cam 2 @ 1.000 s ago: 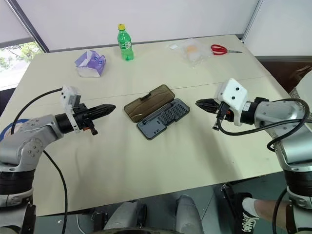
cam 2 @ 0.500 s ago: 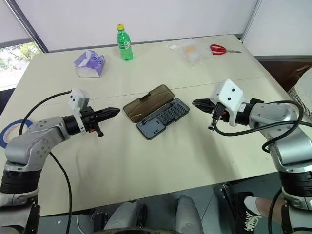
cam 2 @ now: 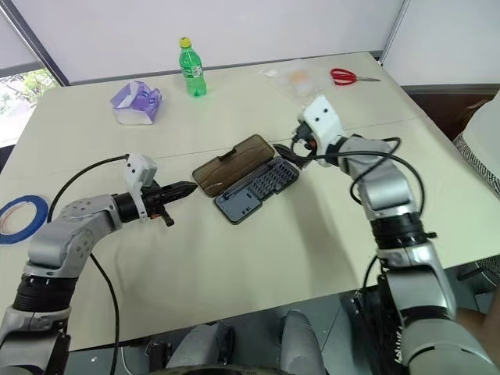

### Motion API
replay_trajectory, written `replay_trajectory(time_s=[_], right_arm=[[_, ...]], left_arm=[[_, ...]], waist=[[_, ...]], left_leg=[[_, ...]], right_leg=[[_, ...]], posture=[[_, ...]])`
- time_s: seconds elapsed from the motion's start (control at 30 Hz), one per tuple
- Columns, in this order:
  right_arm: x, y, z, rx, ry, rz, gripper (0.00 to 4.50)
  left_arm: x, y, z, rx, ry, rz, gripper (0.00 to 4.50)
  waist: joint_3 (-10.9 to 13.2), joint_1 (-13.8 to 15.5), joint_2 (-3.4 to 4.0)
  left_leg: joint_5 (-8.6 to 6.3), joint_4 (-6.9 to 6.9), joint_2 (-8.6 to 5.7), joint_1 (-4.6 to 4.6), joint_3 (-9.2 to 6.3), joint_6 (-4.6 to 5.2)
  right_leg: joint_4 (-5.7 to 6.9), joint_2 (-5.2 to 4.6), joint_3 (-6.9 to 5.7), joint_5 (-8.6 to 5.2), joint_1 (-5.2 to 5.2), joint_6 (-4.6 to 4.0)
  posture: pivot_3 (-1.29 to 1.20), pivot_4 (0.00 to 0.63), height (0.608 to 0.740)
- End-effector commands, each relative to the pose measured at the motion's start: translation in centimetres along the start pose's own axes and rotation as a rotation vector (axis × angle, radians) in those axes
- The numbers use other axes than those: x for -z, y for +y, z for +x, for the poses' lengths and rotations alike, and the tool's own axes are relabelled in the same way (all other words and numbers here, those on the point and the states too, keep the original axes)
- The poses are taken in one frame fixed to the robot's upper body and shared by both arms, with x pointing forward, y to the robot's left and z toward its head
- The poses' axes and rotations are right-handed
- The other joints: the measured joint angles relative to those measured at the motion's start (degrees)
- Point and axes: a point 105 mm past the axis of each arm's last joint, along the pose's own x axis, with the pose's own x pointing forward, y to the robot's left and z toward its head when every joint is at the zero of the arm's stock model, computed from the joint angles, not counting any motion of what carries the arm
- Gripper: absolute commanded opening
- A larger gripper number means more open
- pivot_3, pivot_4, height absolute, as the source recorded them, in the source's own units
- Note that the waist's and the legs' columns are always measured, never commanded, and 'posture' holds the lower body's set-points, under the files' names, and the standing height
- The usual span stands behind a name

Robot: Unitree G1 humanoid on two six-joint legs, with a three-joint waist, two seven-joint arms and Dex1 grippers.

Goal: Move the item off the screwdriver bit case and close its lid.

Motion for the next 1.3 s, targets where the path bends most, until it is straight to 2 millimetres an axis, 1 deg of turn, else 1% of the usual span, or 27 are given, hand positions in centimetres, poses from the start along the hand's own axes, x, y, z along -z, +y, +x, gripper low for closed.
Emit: replay_trajectory(time_s=[0.03, 0.13, 0.2, 0.27, 0.33, 0.47, 0.57, 0.67, 0.9, 1.07, 1.3], right_arm=[[-0.7, -0.8, 2.5, 0.087, 0.031, 0.009, 4.44], [0.2, -1.2, 4.3, 0.143, 0.103, 0.030, 4.44], [0.8, -1.3, 5.1, 0.168, 0.147, 0.044, 4.44], [1.2, -1.3, 5.6, 0.188, 0.171, 0.036, 4.44], [1.8, -1.3, 6.0, 0.223, 0.211, -0.015, 4.44], [2.6, -0.6, 6.5, 0.202, 0.246, 0.006, 4.44], [2.0, -0.1, 6.9, 0.179, 0.223, 0.019, 4.44], [0.6, 0.2, 7.2, 0.144, 0.165, 0.023, 4.44], [-1.4, 0.2, 7.4, 0.138, 0.080, 0.002, 4.44], [-1.6, 1.1, 7.6, 0.101, 0.078, 0.004, 4.44], [-0.1, 2.1, 8.1, 0.091, 0.151, 0.049, 4.44]], left_arm=[[-1.1, -0.2, -0.4, -0.022, -0.042, 0.034, 0.00], [-0.9, -0.5, -0.5, -0.033, -0.048, 0.031, 0.00], [-0.8, -0.6, -0.6, -0.043, -0.050, 0.030, 0.00], [-0.7, -0.6, -0.7, -0.054, -0.052, 0.031, 0.00], [-0.7, -0.6, -0.9, -0.067, -0.058, 0.027, 0.00], [-0.5, -0.8, -1.0, -0.081, -0.062, 0.028, 0.00], [-0.5, -0.8, -1.2, -0.094, -0.066, 0.030, 0.00], [-0.4, -0.8, -1.2, -0.100, -0.067, 0.030, 0.00], [-0.2, -0.9, -1.2, -0.098, -0.067, 0.033, 0.00], [-0.1, -1.1, -1.0, -0.090, -0.063, 0.044, 0.00], [-0.2, -1.0, -0.8, -0.098, -0.071, 0.056, 0.00]], waist=[[0.00, -0.23, 0.00], [-0.01, -0.64, 0.01], [-0.01, -0.84, 0.01], [-0.01, -1.19, 0.02], [-0.01, -1.49, 0.03], [-0.02, -2.43, 0.07], [-0.02, -2.98, 0.07], [-0.02, -3.03, 0.08], [-0.01, -2.98, 0.09], [-0.02, -3.00, 0.09], [-0.02, -2.98, 0.09]], left_leg=[[0.01, -0.01, 0.00, -0.06, -0.01, -0.01], [0.03, 0.01, 0.00, -0.24, -0.08, -0.06], [0.04, 0.05, -0.03, -0.31, -0.13, -0.08], [0.04, 0.06, -0.05, -0.32, -0.12, -0.08], [0.04, 0.06, -0.06, -0.33, -0.14, -0.08], [0.05, 0.03, -0.04, -0.33, -0.12, -0.09], [0.05, 0.03, -0.04, -0.32, -0.15, -0.09], [0.05, 0.03, -0.03, -0.32, -0.14, -0.09], [0.05, 0.03, -0.04, -0.32, -0.14, -0.09], [0.05, 0.04, -0.04, -0.32, -0.14, -0.09], [0.05, 0.04, -0.04, -0.33, -0.14, -0.09]], right_leg=[[0.01, 0.00, 0.00, 0.00, -0.07, 0.00], [0.04, 0.00, -0.05, 0.00, -0.19, 0.00], [0.03, -0.03, -0.09, 0.00, -0.22, 0.00], [0.02, -0.05, -0.09, 0.00, -0.21, 0.00], [0.02, -0.05, -0.10, 0.00, -0.21, 0.00], [0.05, -0.03, -0.10, 0.00, -0.26, 0.00], [0.12, -0.03, -0.11, 0.00, -0.26, 0.00], [0.17, -0.04, -0.11, 0.00, -0.27, 0.00], [0.23, -0.03, -0.10, 0.00, -0.28, 0.00], [0.27, -0.04, -0.10, 0.00, -0.28, 0.00], [0.29, -0.04, -0.10, 0.00, -0.28, 0.00]], posture=[[0.00, 0.150, 0.740], [0.00, 0.150, 0.740], [0.00, 0.150, 0.740], [0.00, 0.150, 0.740], [0.00, 0.150, 0.740], [0.00, 0.150, 0.740], [0.00, 0.150, 0.740], [0.00, 0.150, 0.740], [0.00, 0.150, 0.740], [0.00, 0.150, 0.740], [0.00, 0.150, 0.740]])
